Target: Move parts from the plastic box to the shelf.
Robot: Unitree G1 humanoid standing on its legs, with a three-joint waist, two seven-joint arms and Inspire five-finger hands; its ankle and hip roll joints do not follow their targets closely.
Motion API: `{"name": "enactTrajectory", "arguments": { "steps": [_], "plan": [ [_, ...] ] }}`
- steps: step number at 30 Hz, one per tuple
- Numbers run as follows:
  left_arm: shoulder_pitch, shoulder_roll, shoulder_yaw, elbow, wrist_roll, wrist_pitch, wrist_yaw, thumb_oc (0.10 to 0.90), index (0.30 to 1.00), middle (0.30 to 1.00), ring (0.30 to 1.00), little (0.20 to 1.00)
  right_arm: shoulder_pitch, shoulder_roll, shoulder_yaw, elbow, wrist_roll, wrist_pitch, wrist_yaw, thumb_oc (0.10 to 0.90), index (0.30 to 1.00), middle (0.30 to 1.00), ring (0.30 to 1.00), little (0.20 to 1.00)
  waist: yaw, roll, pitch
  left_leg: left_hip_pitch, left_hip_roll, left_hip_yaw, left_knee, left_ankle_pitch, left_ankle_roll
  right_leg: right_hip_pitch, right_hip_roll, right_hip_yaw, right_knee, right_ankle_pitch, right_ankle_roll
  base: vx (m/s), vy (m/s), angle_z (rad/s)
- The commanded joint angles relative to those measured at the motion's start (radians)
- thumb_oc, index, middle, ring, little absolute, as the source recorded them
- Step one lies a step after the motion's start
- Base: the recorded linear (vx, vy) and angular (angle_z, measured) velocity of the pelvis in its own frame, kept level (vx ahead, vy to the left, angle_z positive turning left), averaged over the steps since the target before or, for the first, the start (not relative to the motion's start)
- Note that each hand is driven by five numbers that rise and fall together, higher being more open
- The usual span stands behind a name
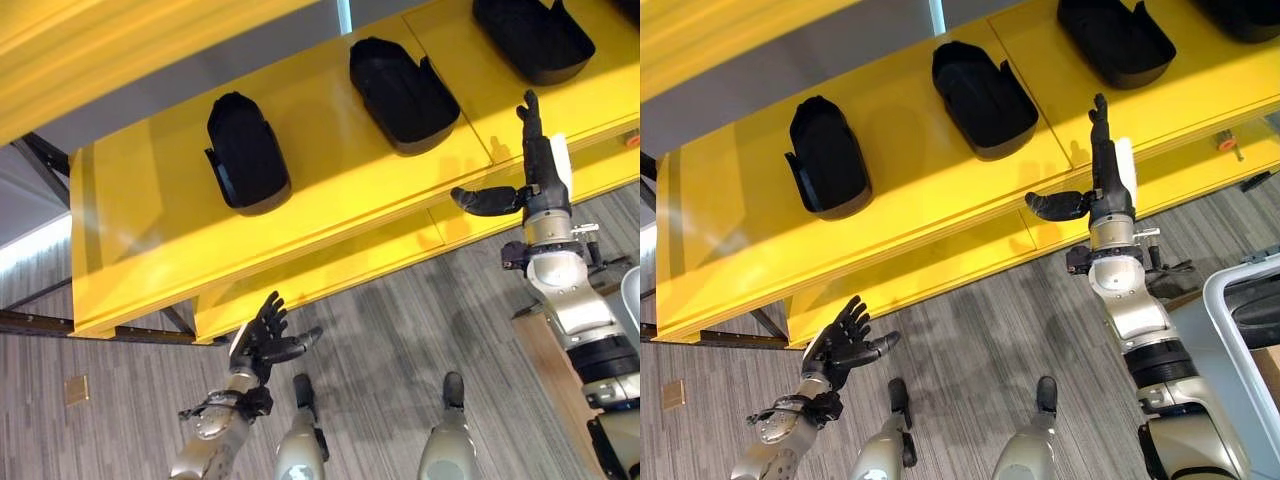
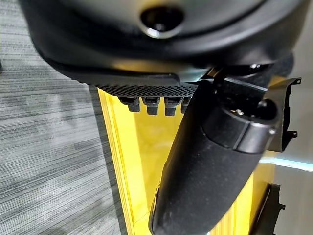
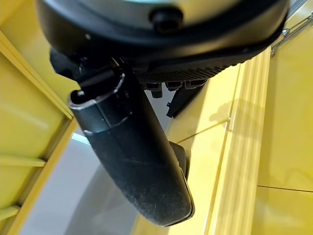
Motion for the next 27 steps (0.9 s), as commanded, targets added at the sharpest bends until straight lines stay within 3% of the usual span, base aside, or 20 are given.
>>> {"name": "enactTrajectory", "arguments": {
  "steps": [1,27],
  "plan": [
    [-0.043,0.030,0.037,-0.072,0.013,-0.104,-0.001,0.900,1.000,1.000,1.000,1.000,-0.213,-0.031,-0.019,-0.047,-0.022,-0.097,-0.041,0.900,1.000,1.000,1.000,1.000,0.030,-0.061,-0.009,0.054,0.031,0.030,-0.013,0.040,-0.018,-0.094,0.074,-0.044,0.219,-0.073,-0.127,-0.01,-0.036,0.05],
    [-0.078,0.043,0.042,-0.080,0.005,-0.124,0.031,0.900,1.000,1.000,1.000,1.000,-0.409,-0.121,0.090,0.076,-0.011,-0.082,-0.049,0.900,1.000,1.000,1.000,1.000,0.063,-0.085,0.028,-0.001,0.023,-0.006,-0.013,0.060,-0.018,-0.184,0.065,-0.065,0.333,-0.107,-0.149,0.00,-0.020,0.05]
  ]
}}
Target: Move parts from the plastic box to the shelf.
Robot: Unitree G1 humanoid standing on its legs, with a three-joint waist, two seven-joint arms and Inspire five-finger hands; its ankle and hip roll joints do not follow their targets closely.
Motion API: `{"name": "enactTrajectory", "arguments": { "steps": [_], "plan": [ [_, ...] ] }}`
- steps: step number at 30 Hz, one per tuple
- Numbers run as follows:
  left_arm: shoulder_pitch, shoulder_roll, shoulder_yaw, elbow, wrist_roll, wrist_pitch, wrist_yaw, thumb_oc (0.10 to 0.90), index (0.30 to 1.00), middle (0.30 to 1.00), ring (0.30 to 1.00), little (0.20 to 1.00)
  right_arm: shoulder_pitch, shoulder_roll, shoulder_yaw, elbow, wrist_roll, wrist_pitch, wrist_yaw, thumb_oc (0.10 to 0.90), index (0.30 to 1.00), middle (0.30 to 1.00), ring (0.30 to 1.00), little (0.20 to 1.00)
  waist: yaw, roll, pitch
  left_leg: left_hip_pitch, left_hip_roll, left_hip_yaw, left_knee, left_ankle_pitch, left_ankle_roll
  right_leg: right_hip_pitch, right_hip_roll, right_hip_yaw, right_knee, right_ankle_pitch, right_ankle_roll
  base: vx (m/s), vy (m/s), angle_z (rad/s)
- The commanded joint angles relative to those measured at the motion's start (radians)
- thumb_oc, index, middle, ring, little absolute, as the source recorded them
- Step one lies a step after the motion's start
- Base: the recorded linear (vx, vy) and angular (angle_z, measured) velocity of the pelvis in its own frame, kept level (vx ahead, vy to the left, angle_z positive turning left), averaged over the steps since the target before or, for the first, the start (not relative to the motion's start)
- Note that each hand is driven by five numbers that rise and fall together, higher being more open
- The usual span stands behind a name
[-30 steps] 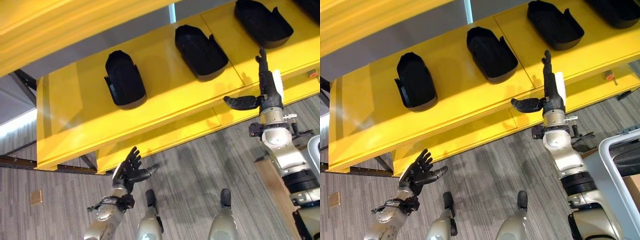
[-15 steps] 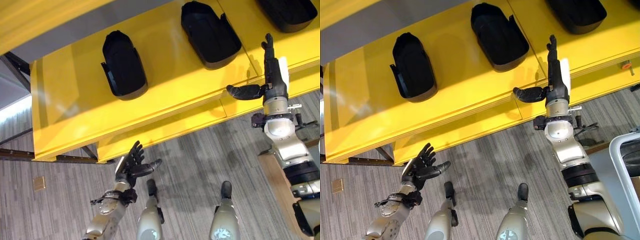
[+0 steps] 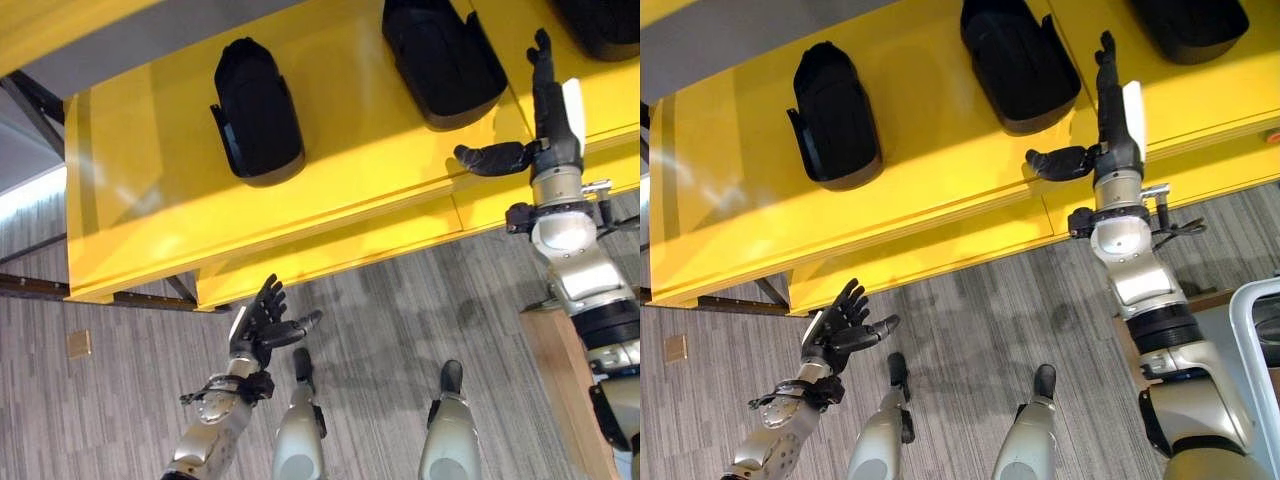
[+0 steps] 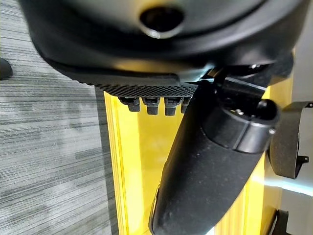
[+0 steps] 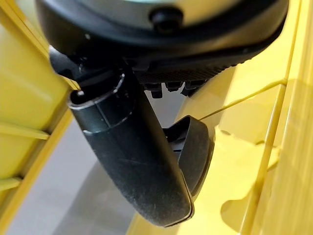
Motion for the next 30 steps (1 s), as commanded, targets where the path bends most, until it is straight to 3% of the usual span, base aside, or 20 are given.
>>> {"name": "enactTrajectory", "arguments": {
  "steps": [1,19,30],
  "plan": [
    [-0.025,0.040,0.040,-0.080,0.007,-0.107,0.007,0.900,1.000,1.000,1.000,1.000,-0.217,-0.061,0.032,-0.027,-0.007,-0.080,-0.039,0.900,1.000,1.000,1.000,1.000,0.010,-0.073,-0.006,0.071,0.026,0.006,-0.031,0.022,-0.077,-0.027,0.083,-0.064,0.055,0.048,-0.133,0.00,-0.007,0.05],
    [-0.025,0.033,0.043,-0.090,0.000,-0.124,0.027,0.900,1.000,1.000,1.000,1.000,-0.304,-0.089,0.081,0.115,0.002,-0.057,-0.043,0.900,1.000,1.000,1.000,1.000,0.014,-0.051,0.027,0.057,0.007,0.004,-0.031,0.026,-0.079,-0.053,0.068,-0.068,0.091,0.044,-0.136,0.00,0.001,0.02],
    [-0.032,0.031,0.041,-0.087,-0.007,-0.131,0.029,0.900,1.000,1.000,1.000,1.000,-0.350,-0.065,0.146,0.143,-0.011,-0.047,-0.014,0.900,1.000,1.000,1.000,1.000,0.021,-0.055,0.037,0.046,0.007,-0.002,-0.031,0.032,-0.080,-0.063,0.069,-0.074,0.100,0.049,-0.138,-0.02,-0.001,0.00]
  ]
}}
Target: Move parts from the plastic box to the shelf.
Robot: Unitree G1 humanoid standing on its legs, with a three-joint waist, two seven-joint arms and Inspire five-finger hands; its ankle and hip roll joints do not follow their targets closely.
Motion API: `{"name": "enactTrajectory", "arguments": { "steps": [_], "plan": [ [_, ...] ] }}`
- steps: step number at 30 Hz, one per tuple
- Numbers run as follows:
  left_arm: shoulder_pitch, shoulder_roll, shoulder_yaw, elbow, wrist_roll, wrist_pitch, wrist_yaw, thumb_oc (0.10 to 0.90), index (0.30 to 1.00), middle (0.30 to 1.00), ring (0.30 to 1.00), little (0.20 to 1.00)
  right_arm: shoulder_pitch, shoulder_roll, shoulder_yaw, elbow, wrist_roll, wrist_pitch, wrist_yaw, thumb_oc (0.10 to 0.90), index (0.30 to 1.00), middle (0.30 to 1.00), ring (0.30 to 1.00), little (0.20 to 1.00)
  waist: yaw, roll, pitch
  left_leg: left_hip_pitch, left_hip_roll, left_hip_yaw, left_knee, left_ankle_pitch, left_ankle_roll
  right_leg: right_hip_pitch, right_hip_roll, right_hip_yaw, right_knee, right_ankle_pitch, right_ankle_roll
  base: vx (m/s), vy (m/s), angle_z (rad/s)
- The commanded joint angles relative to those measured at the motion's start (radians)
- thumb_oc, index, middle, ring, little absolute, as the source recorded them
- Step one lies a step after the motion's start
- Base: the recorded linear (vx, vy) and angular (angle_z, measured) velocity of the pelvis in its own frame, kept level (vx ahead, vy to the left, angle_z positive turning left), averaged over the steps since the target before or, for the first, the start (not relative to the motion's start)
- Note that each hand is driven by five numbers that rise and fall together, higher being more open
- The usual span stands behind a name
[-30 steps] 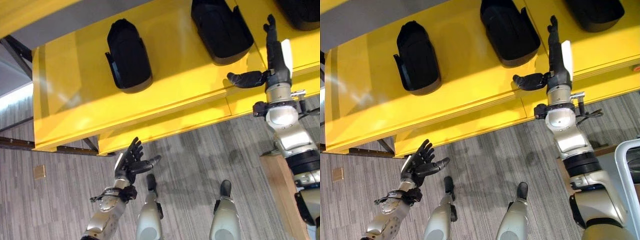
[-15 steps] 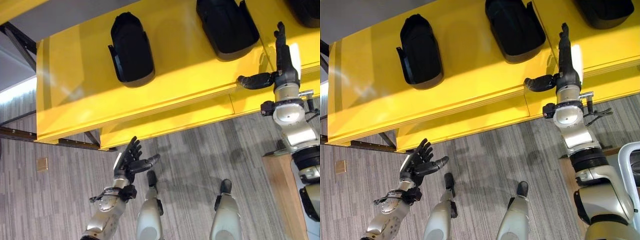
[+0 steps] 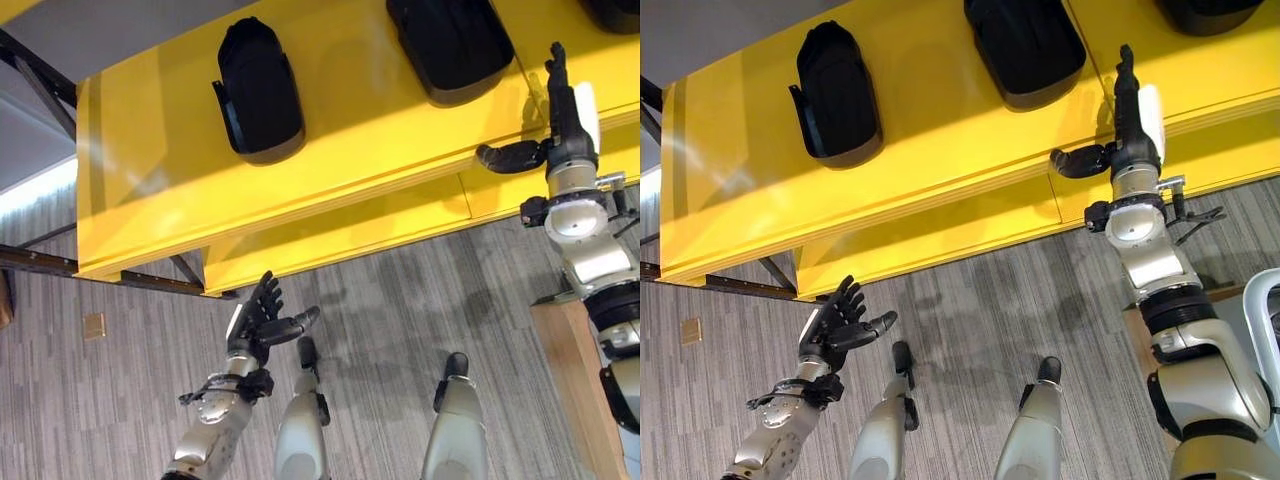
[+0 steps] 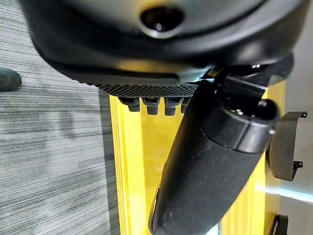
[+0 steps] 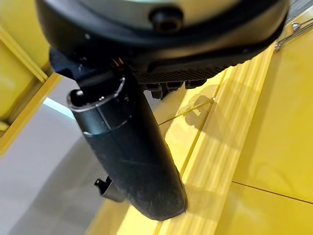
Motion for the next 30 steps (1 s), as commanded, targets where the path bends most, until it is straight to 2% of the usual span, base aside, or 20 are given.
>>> {"name": "enactTrajectory", "arguments": {
  "steps": [1,30],
  "plan": [
    [-0.036,0.036,0.041,-0.088,-0.005,-0.105,0.007,0.900,1.000,1.000,1.000,1.000,-0.247,-0.038,0.014,-0.016,-0.011,-0.069,-0.015,0.900,1.000,1.000,1.000,1.000,0.017,-0.077,0.029,0.117,0.007,-0.002,-0.073,-0.023,-0.152,0.082,0.082,-0.098,-0.112,0.134,-0.102,-0.02,0.006,0.03],
    [-0.048,0.033,0.034,-0.072,-0.009,-0.108,0.009,0.900,1.000,1.000,1.000,1.000,-0.303,-0.059,0.060,0.052,-0.007,-0.062,0.003,0.900,1.000,1.000,1.000,1.000,0.039,-0.089,0.038,0.089,0.000,-0.019,-0.073,-0.018,-0.153,0.066,0.076,-0.118,-0.109,0.143,-0.100,0.00,0.002,0.01]
  ]
}}
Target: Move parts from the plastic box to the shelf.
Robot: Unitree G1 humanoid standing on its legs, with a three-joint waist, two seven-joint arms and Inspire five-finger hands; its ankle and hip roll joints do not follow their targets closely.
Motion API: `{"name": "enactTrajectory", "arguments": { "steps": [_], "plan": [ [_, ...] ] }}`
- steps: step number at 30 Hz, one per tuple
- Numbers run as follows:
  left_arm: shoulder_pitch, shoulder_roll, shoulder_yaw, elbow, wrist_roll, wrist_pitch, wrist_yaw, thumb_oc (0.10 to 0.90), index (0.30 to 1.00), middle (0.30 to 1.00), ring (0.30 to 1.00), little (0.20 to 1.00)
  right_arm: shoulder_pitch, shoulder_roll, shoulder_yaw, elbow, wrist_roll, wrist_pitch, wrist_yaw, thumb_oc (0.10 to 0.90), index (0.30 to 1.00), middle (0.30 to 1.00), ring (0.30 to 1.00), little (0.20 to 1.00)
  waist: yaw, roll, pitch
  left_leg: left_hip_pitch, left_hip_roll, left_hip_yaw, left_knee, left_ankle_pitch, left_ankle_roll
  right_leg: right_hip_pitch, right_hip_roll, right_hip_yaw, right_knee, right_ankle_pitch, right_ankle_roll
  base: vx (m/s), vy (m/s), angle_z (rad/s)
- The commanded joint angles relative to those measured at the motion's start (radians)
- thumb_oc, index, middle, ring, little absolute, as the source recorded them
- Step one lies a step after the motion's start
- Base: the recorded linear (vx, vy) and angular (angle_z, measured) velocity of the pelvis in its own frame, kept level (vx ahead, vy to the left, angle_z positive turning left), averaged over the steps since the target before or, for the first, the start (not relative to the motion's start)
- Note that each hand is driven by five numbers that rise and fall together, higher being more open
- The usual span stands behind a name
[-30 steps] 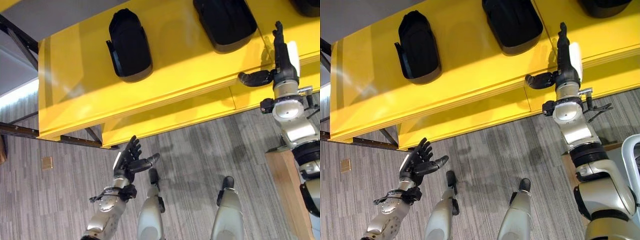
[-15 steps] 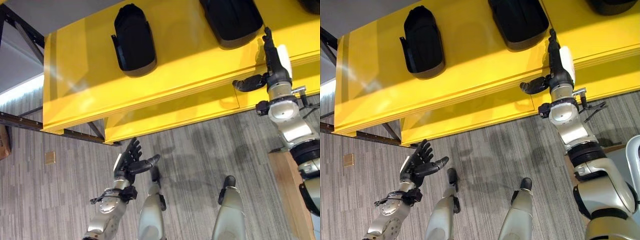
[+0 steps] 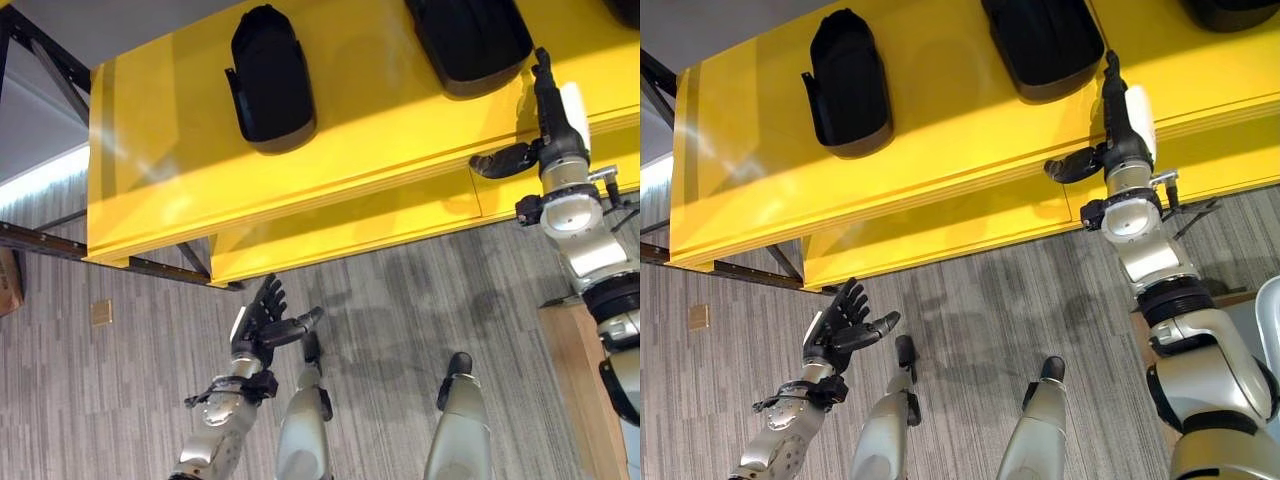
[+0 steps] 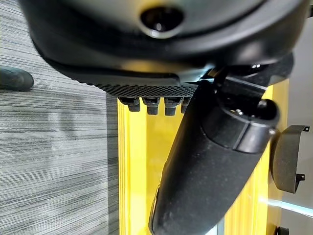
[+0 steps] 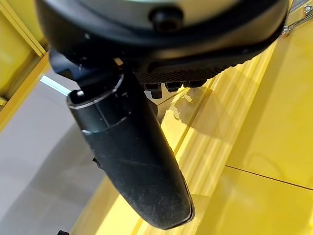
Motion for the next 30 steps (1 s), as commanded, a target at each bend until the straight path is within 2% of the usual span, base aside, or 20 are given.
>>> {"name": "enactTrajectory", "arguments": {
  "steps": [1,30],
  "plan": [
    [-0.057,0.062,0.033,-0.074,-0.010,-0.108,0.008,0.900,1.000,1.000,1.000,1.000,-0.257,-0.055,0.033,-0.012,-0.011,-0.066,-0.018,0.900,1.000,1.000,1.000,1.000,0.019,-0.100,0.034,0.113,0.000,-0.007,-0.071,-0.003,-0.174,0.089,0.076,-0.112,-0.140,0.154,-0.092,0.00,0.000,0.00],
    [-0.061,0.063,0.041,-0.092,-0.012,-0.115,0.023,0.900,1.000,1.000,1.000,1.000,-0.260,-0.042,0.081,0.016,-0.033,-0.045,0.013,0.900,1.000,1.000,1.000,1.000,0.036,-0.122,0.047,0.096,-0.006,-0.021,-0.071,-0.002,-0.172,0.084,0.069,-0.126,-0.140,0.164,-0.089,0.00,0.000,0.00]
  ]
}}
